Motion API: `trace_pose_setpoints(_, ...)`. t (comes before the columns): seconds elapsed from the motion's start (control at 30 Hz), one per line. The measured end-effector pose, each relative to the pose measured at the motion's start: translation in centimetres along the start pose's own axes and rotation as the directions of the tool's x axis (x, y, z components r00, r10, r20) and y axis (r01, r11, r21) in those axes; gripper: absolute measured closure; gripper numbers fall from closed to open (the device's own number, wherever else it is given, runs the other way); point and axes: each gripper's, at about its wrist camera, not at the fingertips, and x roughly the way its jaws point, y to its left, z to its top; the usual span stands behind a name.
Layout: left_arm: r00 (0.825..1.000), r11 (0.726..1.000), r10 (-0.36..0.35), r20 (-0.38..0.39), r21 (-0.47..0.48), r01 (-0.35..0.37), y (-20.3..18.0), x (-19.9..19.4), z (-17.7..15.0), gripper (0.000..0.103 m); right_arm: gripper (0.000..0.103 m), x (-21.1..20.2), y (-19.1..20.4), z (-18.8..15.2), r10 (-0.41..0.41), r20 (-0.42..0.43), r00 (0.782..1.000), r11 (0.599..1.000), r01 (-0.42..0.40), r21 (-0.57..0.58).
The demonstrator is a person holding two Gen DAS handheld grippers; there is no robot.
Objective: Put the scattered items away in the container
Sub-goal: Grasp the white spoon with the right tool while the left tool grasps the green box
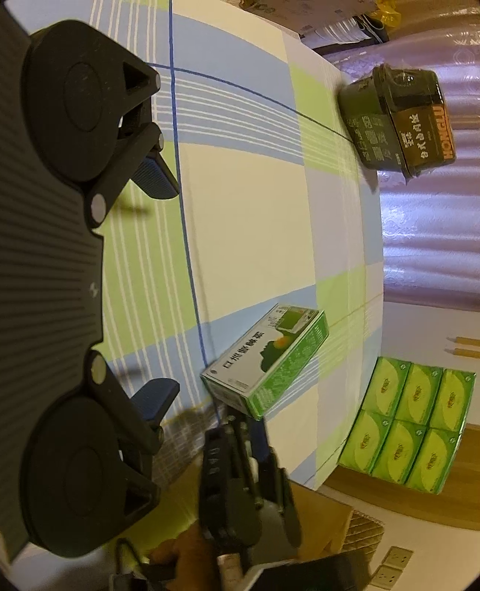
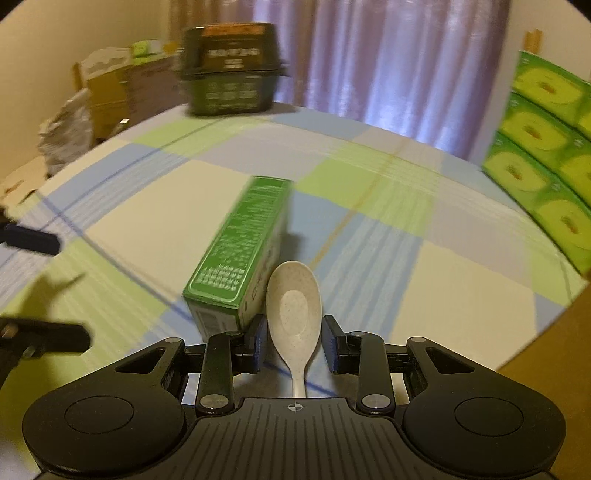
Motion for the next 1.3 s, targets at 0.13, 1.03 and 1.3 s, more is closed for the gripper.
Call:
trace_pose_setpoints(0.13,1.000,1.000,-0.008,0.021,-0.020,0.008,0.6,-0.3,0.3,0.002,0.069,-0.5,1.7,-0.8,0.074,0.000,0.997,0.997,-0.074,-0.036)
trace_pose_setpoints(1.03,0.998,0.990,-0.039,0.041,0.134,0.033,-3.5,4.8,2.4,0.076,0.069,-1.7,-2.8,-1.4,-0.111,-0.072,0.991,0.963,0.125,0.237)
trace_pose_setpoints(1.3,1.000,0.986,-0.020,0.008,0.168,0.019,-4.6,2.9,1.0,0.079,0.069,-2.7,-2.0,-2.1,-0.092,-0.075,0.993,0.957,0.109,0.270)
